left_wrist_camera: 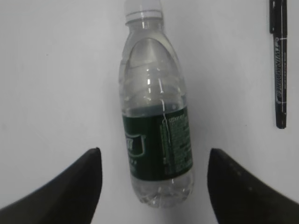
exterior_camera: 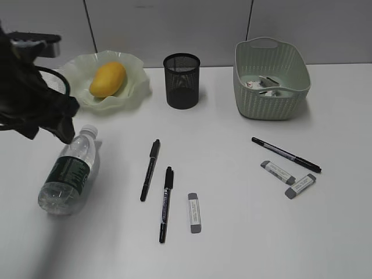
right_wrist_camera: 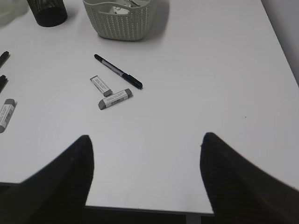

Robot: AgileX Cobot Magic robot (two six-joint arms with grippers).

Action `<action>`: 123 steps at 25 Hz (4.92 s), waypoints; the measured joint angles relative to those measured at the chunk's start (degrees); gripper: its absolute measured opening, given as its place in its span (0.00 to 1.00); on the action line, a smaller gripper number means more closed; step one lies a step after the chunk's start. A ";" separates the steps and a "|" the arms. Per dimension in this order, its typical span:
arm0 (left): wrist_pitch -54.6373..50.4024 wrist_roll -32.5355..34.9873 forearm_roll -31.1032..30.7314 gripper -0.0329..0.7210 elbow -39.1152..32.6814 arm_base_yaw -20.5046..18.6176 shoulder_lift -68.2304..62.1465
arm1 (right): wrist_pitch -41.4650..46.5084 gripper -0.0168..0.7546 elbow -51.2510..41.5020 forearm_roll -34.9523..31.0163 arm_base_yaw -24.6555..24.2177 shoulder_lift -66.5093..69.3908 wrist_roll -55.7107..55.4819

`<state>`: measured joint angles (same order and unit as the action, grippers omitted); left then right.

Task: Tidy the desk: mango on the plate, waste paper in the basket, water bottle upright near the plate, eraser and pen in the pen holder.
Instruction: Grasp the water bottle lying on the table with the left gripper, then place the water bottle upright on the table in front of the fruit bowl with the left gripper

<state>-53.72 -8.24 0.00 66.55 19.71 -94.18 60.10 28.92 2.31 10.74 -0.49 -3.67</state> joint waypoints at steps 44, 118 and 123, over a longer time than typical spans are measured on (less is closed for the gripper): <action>8.73 -1.38 -0.81 0.70 4.95 0.87 -18.72 | 0.00 0.75 0.00 0.00 0.00 0.00 0.00; 97.43 11.74 -11.48 0.69 -31.43 -5.30 -8.76 | 0.00 0.75 0.00 0.00 0.00 0.00 0.00; 95.31 11.74 -11.48 0.69 -31.16 -5.30 -8.76 | 0.00 0.75 0.00 0.00 0.00 0.00 0.06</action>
<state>41.59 3.50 -11.48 35.39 14.41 -102.93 60.10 28.92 2.31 10.74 -0.49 -3.61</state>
